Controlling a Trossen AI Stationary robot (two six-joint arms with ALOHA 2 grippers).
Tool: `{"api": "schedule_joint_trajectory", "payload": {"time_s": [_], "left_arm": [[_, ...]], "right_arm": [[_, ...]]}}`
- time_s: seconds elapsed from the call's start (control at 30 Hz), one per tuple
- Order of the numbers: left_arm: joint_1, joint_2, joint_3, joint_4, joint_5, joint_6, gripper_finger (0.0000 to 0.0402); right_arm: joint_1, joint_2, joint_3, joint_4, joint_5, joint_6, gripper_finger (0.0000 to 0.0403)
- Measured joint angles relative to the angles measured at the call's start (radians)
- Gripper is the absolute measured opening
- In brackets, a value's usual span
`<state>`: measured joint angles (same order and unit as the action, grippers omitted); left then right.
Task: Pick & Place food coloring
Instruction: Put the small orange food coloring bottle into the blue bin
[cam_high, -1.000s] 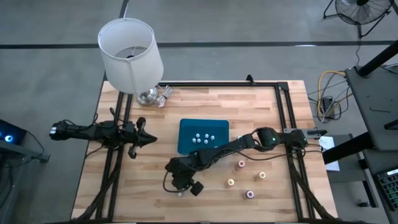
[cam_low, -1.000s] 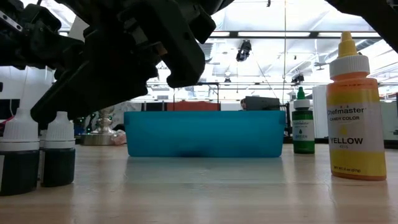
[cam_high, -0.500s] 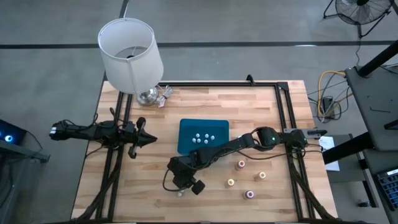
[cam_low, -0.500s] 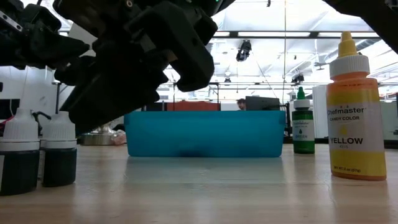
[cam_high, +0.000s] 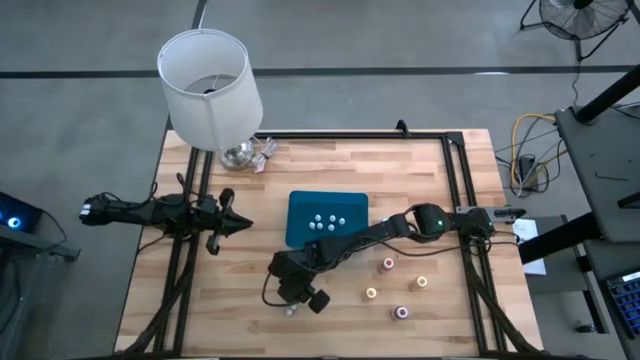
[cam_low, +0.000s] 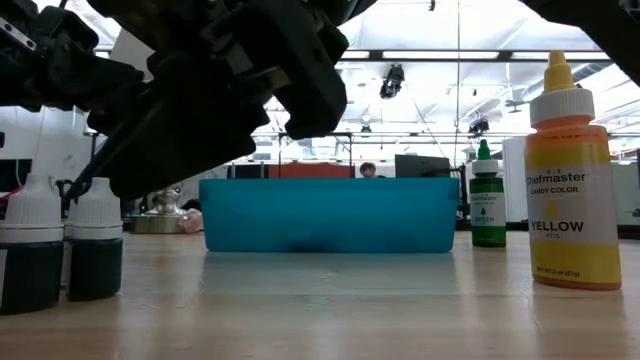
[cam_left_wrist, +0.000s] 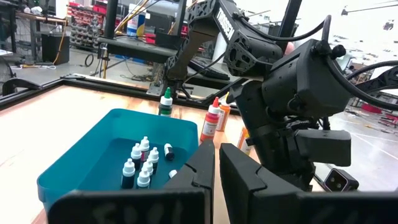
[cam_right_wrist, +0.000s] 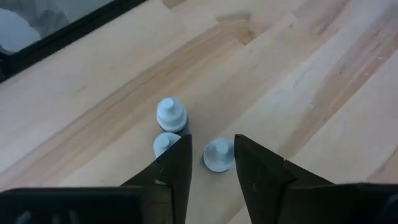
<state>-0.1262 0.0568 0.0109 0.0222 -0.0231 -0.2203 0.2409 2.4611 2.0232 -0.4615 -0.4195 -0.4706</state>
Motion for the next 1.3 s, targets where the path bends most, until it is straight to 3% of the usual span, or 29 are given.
{"api": "schedule_joint_trajectory", "payload": {"time_s": [0.57, 1.3], "left_arm": [[0.000, 0.000, 0.000, 0.000, 0.000, 0.000, 0.0000], [0.000, 0.000, 0.000, 0.000, 0.000, 0.000, 0.0000]], "right_arm": [[0.000, -0.002, 0.000, 0.011, -0.010, -0.005, 0.0040], [-0.003, -0.003, 0.006, 0.009, -0.008, -0.006, 0.0038]]}}
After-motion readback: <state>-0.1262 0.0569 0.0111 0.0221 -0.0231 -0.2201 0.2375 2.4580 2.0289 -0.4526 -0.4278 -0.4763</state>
